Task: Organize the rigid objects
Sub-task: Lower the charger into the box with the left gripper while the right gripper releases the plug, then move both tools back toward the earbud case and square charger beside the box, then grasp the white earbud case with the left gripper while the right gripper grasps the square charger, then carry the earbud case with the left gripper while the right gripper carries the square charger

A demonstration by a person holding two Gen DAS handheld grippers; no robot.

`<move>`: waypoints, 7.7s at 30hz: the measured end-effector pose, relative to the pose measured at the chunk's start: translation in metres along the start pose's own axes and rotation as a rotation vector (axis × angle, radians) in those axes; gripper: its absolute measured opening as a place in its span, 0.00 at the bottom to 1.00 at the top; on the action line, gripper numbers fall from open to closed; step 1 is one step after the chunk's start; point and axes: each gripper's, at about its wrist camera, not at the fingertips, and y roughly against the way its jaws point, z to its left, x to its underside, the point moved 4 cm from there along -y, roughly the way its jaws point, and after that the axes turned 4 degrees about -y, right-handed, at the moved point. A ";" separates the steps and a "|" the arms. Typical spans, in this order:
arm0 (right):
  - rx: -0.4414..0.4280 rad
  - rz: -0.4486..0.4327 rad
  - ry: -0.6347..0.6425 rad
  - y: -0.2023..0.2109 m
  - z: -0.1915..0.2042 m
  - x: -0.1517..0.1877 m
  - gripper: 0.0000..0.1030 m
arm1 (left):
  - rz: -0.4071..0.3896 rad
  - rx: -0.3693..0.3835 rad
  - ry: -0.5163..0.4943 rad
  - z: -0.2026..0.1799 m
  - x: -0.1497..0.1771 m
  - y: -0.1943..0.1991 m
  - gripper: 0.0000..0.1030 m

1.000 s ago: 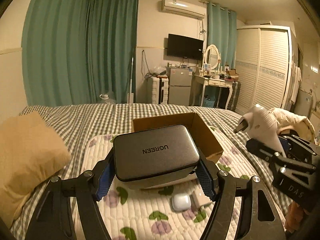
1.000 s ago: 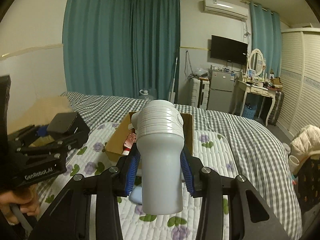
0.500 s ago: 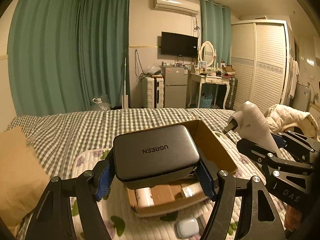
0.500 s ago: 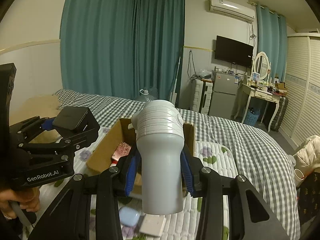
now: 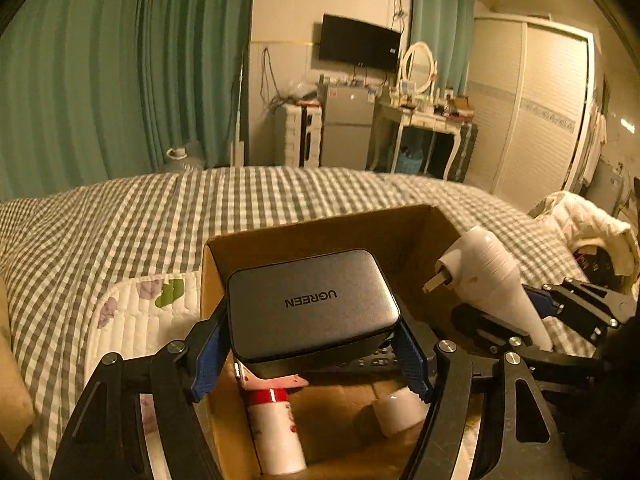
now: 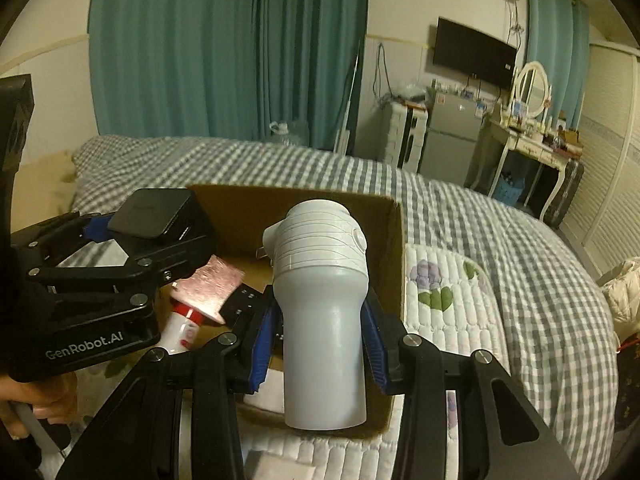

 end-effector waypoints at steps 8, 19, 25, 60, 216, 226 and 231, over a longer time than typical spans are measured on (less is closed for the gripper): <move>0.038 0.078 0.072 -0.041 0.002 0.002 0.39 | 0.093 0.002 -0.012 0.003 0.006 -0.034 0.71; 0.065 0.109 0.123 -0.053 0.010 0.008 0.39 | 0.108 -0.023 0.014 0.009 0.004 -0.034 0.72; 0.077 0.072 0.101 -0.036 0.010 0.006 0.55 | 0.085 -0.028 0.041 0.020 0.003 -0.019 0.74; 0.169 -0.348 -0.023 0.182 0.013 0.000 1.00 | -0.325 -0.162 0.045 0.002 -0.022 0.200 1.00; 0.067 -0.282 -0.018 0.186 0.030 0.064 0.50 | -0.203 -0.032 -0.039 -0.028 0.050 0.187 0.47; 0.074 -0.328 -0.042 0.169 0.011 0.032 0.50 | -0.219 -0.008 -0.059 -0.028 0.030 0.158 0.47; 0.066 -0.323 -0.039 0.151 0.006 0.020 0.50 | -0.223 -0.010 -0.054 -0.022 0.018 0.141 0.47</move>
